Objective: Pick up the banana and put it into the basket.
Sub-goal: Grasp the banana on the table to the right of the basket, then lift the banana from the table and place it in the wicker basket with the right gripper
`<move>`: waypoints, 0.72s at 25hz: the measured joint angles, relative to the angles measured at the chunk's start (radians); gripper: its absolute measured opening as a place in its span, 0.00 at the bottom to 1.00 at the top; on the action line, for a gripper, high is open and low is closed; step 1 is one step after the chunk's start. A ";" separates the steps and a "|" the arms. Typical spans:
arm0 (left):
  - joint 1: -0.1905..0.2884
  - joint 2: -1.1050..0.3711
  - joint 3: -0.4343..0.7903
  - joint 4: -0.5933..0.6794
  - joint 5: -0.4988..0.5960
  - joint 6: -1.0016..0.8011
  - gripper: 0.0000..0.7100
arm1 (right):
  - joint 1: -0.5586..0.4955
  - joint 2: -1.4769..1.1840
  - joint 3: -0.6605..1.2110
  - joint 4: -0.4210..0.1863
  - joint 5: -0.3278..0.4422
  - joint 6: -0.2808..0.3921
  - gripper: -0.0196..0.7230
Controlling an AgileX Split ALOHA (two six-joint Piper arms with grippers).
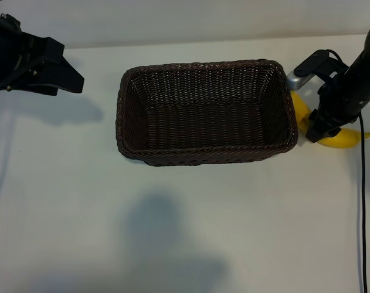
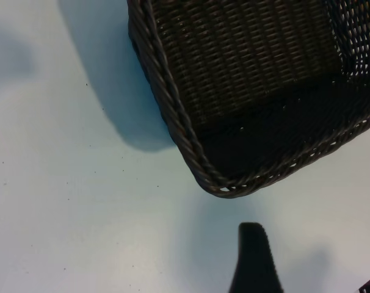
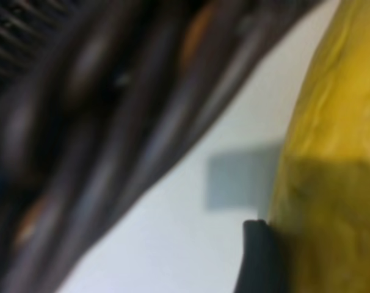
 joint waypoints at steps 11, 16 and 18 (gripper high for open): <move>0.000 0.000 0.000 0.000 -0.016 -0.001 0.73 | 0.000 -0.031 -0.001 -0.092 0.032 0.137 0.60; 0.000 0.000 0.000 -0.001 -0.016 -0.001 0.73 | -0.019 -0.098 -0.063 -0.188 0.140 0.298 0.60; 0.000 0.000 0.000 -0.001 -0.016 -0.001 0.73 | -0.042 -0.122 -0.128 -0.182 0.217 0.372 0.60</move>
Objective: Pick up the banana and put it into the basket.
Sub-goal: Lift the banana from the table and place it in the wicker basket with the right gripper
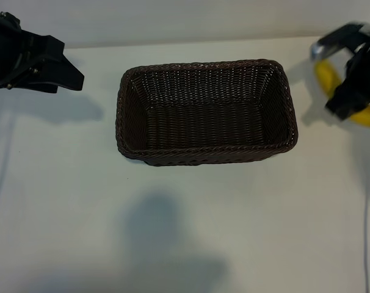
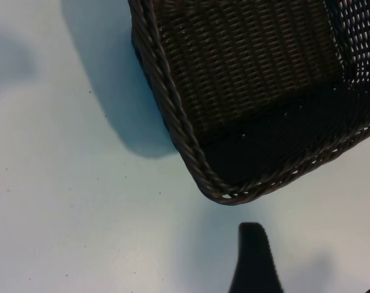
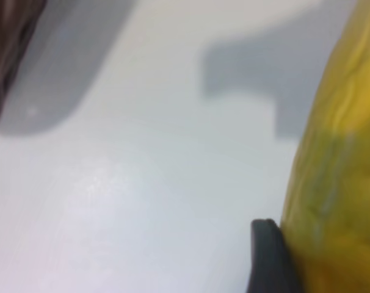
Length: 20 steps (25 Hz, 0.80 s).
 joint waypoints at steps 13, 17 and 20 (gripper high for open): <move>0.000 0.000 0.000 0.000 0.002 -0.001 0.73 | 0.143 -0.122 -0.230 0.319 0.256 0.121 0.60; 0.000 0.000 0.000 0.000 0.006 -0.001 0.73 | 0.277 -0.112 -0.230 0.329 0.203 0.121 0.60; 0.000 0.000 0.000 0.000 0.008 -0.001 0.73 | 0.339 -0.084 -0.230 0.332 0.169 0.133 0.60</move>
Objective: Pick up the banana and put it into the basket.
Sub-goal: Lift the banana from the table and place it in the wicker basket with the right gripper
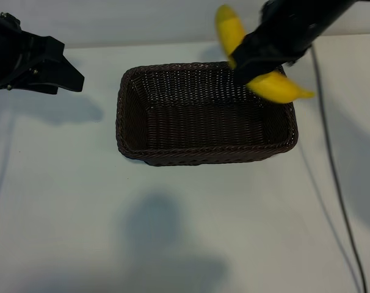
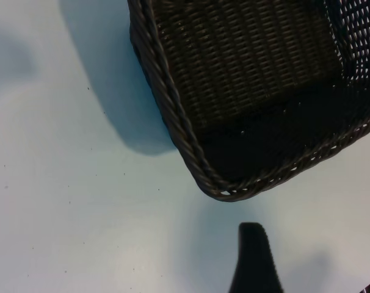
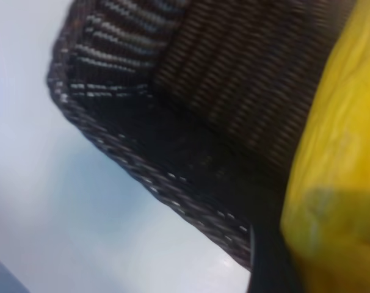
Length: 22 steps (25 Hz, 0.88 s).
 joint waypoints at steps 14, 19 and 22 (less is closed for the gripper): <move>0.000 0.000 0.000 0.000 0.003 0.000 0.73 | 0.038 0.140 0.000 -0.111 -0.038 0.002 0.60; 0.000 0.000 0.000 0.000 0.001 0.000 0.73 | 0.038 0.140 0.000 -0.188 -0.017 0.037 0.64; 0.000 0.000 0.000 0.000 0.001 0.000 0.73 | 0.038 0.140 -0.009 -0.197 -0.016 0.063 0.76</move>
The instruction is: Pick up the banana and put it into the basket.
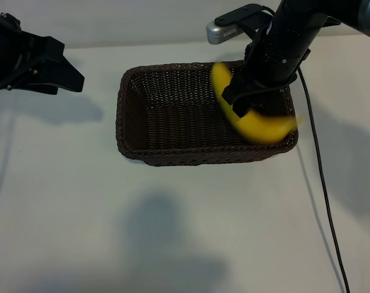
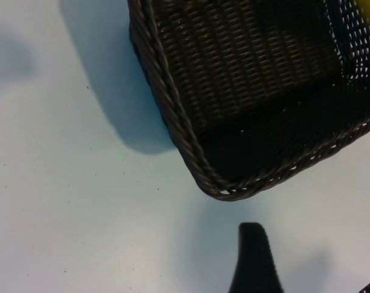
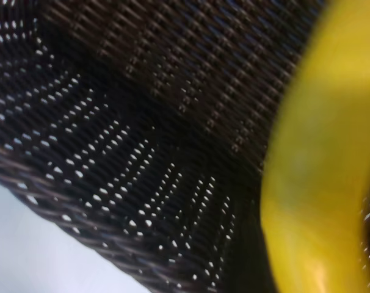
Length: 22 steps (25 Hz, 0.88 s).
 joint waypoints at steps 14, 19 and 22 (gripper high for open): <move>0.000 0.000 0.000 -0.036 0.000 0.000 0.73 | -0.133 -0.186 -0.117 0.014 0.114 0.041 0.73; 0.000 0.000 0.000 -0.041 0.000 0.001 0.73 | -0.270 -0.230 -0.063 0.090 0.113 0.010 0.73; 0.000 0.000 0.000 -0.044 0.001 0.001 0.73 | -0.332 -0.251 0.037 0.144 0.092 -0.040 0.73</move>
